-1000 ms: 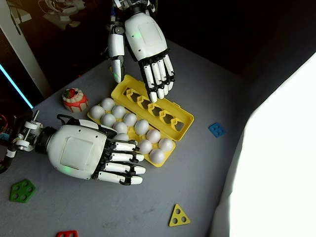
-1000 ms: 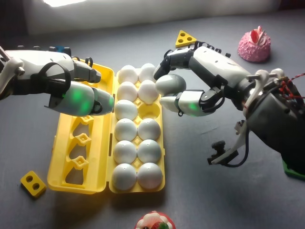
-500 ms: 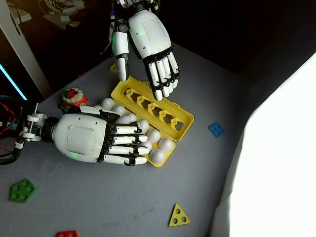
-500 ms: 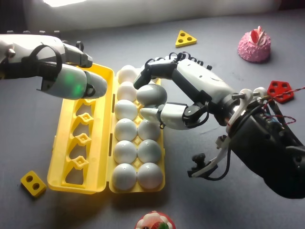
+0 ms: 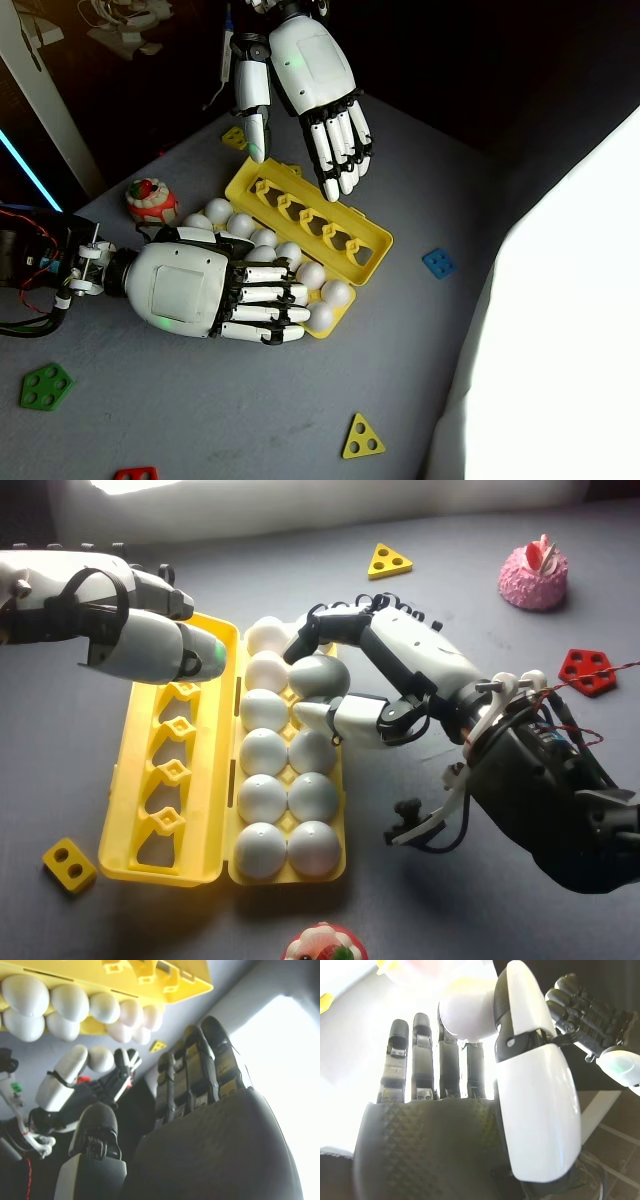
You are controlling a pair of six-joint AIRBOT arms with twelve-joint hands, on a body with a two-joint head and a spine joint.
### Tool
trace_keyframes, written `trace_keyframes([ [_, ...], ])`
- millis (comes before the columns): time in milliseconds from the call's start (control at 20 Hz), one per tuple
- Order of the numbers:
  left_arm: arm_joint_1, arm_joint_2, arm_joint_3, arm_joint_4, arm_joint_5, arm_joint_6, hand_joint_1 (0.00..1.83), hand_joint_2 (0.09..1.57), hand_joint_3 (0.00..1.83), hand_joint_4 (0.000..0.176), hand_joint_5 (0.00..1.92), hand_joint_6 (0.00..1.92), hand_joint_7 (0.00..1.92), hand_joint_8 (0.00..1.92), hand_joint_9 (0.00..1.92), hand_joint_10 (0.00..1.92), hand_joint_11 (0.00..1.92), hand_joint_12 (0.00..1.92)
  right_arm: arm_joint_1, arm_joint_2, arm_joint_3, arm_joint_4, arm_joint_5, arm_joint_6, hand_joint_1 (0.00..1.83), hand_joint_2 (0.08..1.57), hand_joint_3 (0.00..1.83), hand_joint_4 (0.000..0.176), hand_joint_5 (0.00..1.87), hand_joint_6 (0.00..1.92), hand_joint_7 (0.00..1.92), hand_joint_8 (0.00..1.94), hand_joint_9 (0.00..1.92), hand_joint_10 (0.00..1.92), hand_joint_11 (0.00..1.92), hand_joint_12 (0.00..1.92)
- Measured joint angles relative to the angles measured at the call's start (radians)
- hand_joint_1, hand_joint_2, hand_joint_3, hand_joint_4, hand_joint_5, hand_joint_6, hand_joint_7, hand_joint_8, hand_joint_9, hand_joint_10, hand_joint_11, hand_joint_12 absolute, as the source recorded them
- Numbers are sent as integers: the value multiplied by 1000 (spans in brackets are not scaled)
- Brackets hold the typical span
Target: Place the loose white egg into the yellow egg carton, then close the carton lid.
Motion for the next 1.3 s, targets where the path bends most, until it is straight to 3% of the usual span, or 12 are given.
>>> trace_keyframes([
  [250,0,0,-1,-1,-2,0,20,1336,2,27,195,0,237,0,276,9,0,620,6,-26,27,17,-3,24,1163,1113,0,0,980,989,591,2,309,14,0,492],
  [550,0,0,-1,-1,-4,0,37,1324,0,27,235,8,310,8,305,10,0,647,7,-54,68,23,-5,39,1152,1132,2,0,939,1058,551,1,277,0,0,310],
  [1300,0,0,-1,-5,-8,0,80,1320,0,25,225,0,279,1,273,1,0,533,18,-92,85,0,-34,34,1147,1140,2,0,926,1076,549,1,288,3,0,373],
])
